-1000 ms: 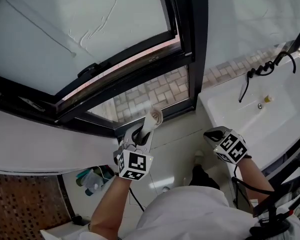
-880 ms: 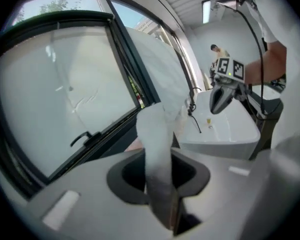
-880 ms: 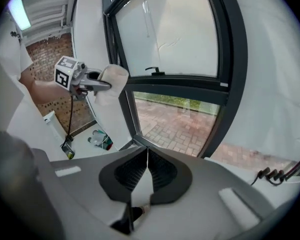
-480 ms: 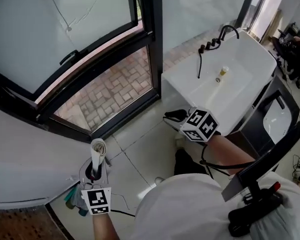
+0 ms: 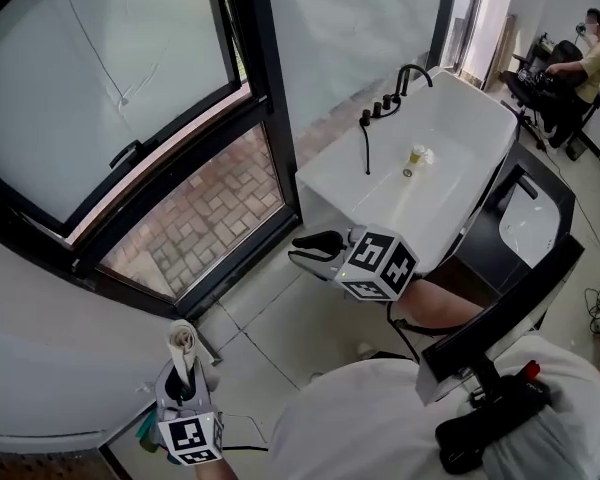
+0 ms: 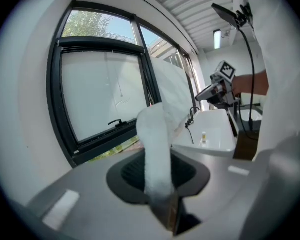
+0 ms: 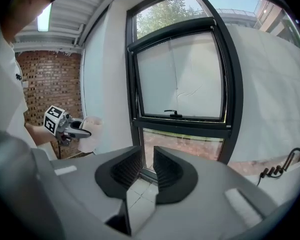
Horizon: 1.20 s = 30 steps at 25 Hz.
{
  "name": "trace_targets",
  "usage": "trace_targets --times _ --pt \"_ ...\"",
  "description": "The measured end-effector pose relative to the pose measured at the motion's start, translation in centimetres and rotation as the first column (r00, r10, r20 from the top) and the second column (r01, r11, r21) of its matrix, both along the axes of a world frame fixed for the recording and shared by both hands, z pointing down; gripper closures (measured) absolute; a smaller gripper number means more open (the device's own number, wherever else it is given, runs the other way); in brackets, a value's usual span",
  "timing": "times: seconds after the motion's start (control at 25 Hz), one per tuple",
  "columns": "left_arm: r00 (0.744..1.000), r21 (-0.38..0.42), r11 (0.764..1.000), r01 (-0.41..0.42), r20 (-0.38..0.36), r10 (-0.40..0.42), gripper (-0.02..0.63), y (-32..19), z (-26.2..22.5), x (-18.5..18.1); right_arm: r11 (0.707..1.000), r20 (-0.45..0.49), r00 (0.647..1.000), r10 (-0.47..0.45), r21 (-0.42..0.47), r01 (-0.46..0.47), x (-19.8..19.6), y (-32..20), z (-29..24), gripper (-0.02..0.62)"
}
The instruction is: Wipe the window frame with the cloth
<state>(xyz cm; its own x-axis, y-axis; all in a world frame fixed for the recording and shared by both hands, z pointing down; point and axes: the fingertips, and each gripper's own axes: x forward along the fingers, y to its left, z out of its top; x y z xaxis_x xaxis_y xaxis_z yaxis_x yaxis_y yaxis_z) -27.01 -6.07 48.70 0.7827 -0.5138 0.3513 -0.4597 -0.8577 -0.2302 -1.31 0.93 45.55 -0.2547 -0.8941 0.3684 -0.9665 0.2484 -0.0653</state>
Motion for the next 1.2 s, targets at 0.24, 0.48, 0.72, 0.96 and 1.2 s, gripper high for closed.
trace_targets --times 0.24,0.48,0.72,0.96,1.2 --pt "0.997 0.011 0.999 -0.032 -0.077 0.033 0.502 1.2 -3.1 2.2 0.997 0.015 1.0 -0.003 0.077 0.002 0.2 2.8 -3.5 0.521" --pt "0.993 -0.003 0.998 -0.066 -0.094 0.065 0.502 2.9 -3.8 4.0 0.995 0.024 1.0 -0.003 0.096 0.001 0.8 4.9 -5.0 0.52" --pt "0.997 -0.029 0.998 -0.047 -0.067 0.045 0.502 4.6 -4.8 5.1 0.996 0.033 0.999 -0.009 0.088 0.006 1.1 6.1 -4.8 0.52" --pt "0.997 -0.027 0.998 -0.048 -0.064 0.046 0.502 5.0 -4.9 5.6 0.997 0.025 1.0 -0.016 0.073 0.014 1.2 6.3 -4.3 0.52" --pt "0.997 -0.034 0.998 -0.045 -0.056 0.043 0.502 5.3 -4.6 5.7 0.998 0.027 0.999 -0.024 0.065 0.022 1.2 6.3 -3.9 0.52"
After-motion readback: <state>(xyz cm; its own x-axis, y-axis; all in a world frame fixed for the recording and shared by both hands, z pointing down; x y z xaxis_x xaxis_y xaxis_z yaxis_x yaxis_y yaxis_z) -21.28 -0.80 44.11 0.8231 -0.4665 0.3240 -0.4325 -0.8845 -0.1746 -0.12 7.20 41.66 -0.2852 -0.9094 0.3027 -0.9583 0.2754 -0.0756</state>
